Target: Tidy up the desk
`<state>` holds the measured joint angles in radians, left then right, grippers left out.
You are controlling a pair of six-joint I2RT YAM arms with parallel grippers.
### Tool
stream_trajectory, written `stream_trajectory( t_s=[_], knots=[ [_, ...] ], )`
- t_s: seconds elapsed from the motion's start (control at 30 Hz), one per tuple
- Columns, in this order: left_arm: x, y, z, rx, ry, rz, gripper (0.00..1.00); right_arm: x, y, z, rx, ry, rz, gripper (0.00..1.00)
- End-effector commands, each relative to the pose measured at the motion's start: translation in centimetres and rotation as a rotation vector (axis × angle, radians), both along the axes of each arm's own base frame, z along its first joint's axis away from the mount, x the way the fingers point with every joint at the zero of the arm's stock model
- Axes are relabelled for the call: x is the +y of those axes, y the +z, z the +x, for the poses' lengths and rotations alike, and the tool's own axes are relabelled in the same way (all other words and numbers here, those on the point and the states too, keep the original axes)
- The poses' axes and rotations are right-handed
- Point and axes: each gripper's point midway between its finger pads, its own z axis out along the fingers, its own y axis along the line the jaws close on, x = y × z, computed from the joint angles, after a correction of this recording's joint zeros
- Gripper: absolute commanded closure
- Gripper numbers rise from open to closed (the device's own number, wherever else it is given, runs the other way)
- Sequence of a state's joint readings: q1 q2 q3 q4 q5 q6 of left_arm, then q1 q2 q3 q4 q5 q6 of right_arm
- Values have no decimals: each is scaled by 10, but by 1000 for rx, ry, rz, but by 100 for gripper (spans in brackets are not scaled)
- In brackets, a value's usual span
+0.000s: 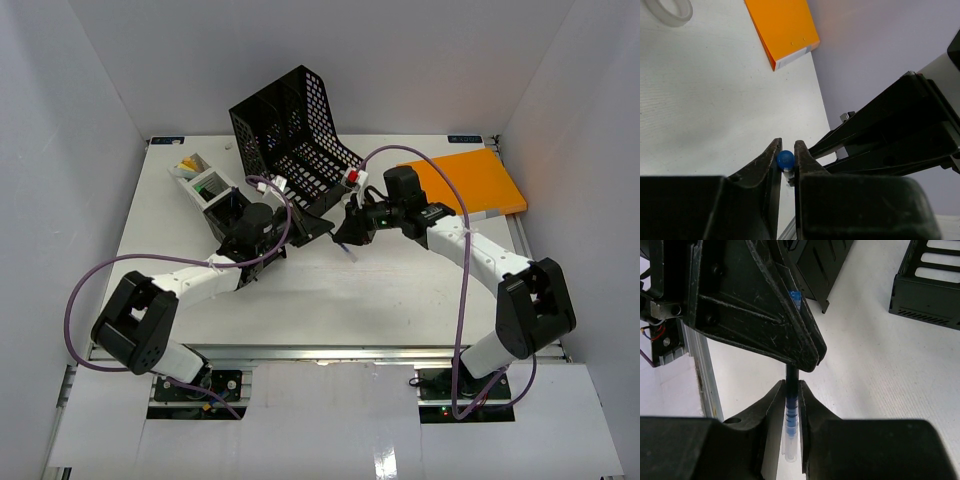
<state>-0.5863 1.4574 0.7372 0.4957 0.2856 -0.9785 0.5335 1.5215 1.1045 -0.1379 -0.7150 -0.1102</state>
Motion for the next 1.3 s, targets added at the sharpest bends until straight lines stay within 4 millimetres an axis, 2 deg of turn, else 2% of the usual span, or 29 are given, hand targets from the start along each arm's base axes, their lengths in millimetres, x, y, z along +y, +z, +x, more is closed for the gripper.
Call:
stream_trajectory(
  t_s=[0.0, 0.1, 0.23, 0.27, 0.3, 0.4, 0.53, 0.63, 0.87, 1.0, 1.1, 1.17, 1.23, 1.27],
  knots=[
    [5, 24, 1, -83, 19, 11, 94, 11, 28, 8, -85, 31, 49, 53],
    [29, 23, 5, -105, 98, 109, 96, 6, 29, 10, -111, 29, 33, 28],
    [90, 20, 28, -158, 261, 295, 97, -7, 32, 11, -155, 81, 47, 6],
    [104, 22, 32, -147, 292, 306, 97, -7, 32, 7, -153, 105, 54, 4],
    [128, 27, 40, -161, 332, 344, 98, -13, 34, 8, -151, 112, 65, 2],
    [174, 48, 55, -203, 425, 413, 98, -22, 33, 15, -148, 99, 70, 2],
    [228, 61, 70, -218, 527, 559, 98, -28, 27, 19, -144, 87, 63, 3],
    [255, 62, 80, -224, 581, 623, 97, -30, 23, 23, -139, 75, 54, 3],
    [272, 72, 97, -252, 617, 668, 97, -37, 11, 33, -123, 46, 31, 3],
    [274, 59, 103, -234, 603, 706, 97, -40, 1, 45, -123, 1, -8, 3],
    [281, 45, 104, -217, 619, 749, 94, -46, -15, 71, -104, -99, -83, 2],
    [282, 34, 103, -200, 611, 761, 89, -50, -27, 88, -71, -174, -140, 2],
    [282, 25, 101, -184, 602, 765, 80, -56, -42, 115, -36, -291, -226, 1],
    [281, 23, 101, -181, 601, 762, 72, -58, -48, 126, -27, -325, -256, 1]
  ],
)
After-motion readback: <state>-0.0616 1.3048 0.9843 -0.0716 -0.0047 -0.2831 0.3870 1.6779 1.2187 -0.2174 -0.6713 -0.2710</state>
